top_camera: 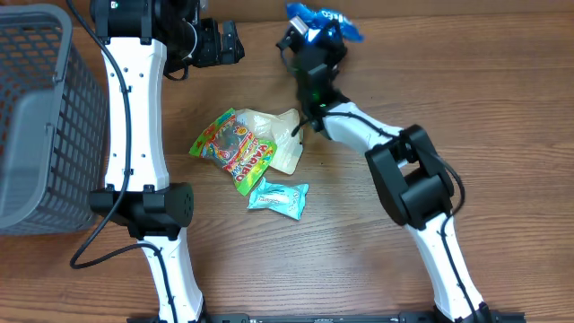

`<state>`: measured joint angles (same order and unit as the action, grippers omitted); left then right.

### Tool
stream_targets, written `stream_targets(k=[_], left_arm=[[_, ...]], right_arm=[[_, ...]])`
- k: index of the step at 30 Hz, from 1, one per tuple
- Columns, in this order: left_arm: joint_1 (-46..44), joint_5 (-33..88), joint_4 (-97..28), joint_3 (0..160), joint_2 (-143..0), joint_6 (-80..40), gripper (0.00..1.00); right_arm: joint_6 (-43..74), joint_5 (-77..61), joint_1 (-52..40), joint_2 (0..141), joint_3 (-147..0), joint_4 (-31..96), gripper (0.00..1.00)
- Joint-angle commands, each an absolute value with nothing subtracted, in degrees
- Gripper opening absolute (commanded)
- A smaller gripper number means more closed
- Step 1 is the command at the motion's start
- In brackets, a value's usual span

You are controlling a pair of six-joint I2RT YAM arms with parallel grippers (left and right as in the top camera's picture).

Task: Scan the item barcode
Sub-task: 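Carry the Oreo pack right and drop it at the table edge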

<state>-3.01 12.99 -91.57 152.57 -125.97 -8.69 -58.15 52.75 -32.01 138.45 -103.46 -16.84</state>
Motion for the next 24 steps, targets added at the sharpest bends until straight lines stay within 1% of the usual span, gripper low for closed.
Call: stream_targets(k=[1,2,5,7,9,11,12,13,14,16,20,24], left_arm=[[-3.4,12.9,-91.5,152.4,-124.4,-9.2,1.0],[-3.4,12.9,-91.5,152.4,-124.4,-9.2,1.0],[-3.4,12.9,-91.5,152.4,-124.4,-9.2,1.0],[-3.4,12.9,-91.5,152.4,-124.4,-9.2,1.0],[-3.4,12.9,-91.5,152.4,-124.4,-9.2,1.0],[-3.4,12.9,-91.5,152.4,-124.4,-9.2,1.0],[-3.4,12.9,-91.5,152.4,-124.4,-9.2,1.0],[-3.4,12.9,-91.5,152.4,-124.4,-9.2,1.0],[-3.4,12.9,-91.5,152.4,-124.4,-9.2,1.0],[-3.4,12.9,-91.5,152.4,-124.4,-9.2,1.0],[-3.4,12.9,-91.5,152.4,-124.4,-9.2,1.0],[-3.4,12.9,-91.5,152.4,-124.4,-9.2,1.0]], right_arm=[[-34.6,55.5,-34.2,123.8,-105.1,4.0,0.03],[-27.6,50.2,-34.3,120.5,-105.1,13.7,0.04],[-11.4,35.0,-32.6,111.2,-105.1,33.3,0.04],[-3.0,24.7,-29.2,105.3,-105.1,42.8,0.04],[2.2,14.9,-23.5,100.6,-105.1,51.2,0.04],[2.8,-0.5,-14.3,97.9,-105.1,60.3,0.04],[2.6,-5.9,-9.8,97.8,-105.1,63.8,0.04],[2.6,-7.4,-7.9,97.9,-104.9,65.3,0.04],[2.6,-9.8,-2.0,98.2,-103.0,68.4,0.04],[2.6,-13.8,8.1,98.5,-95.0,67.0,0.04],[2.7,-15.6,17.4,99.7,-84.0,60.7,0.04],[2.9,-16.8,22.9,101.3,-77.6,56.9,0.04]])
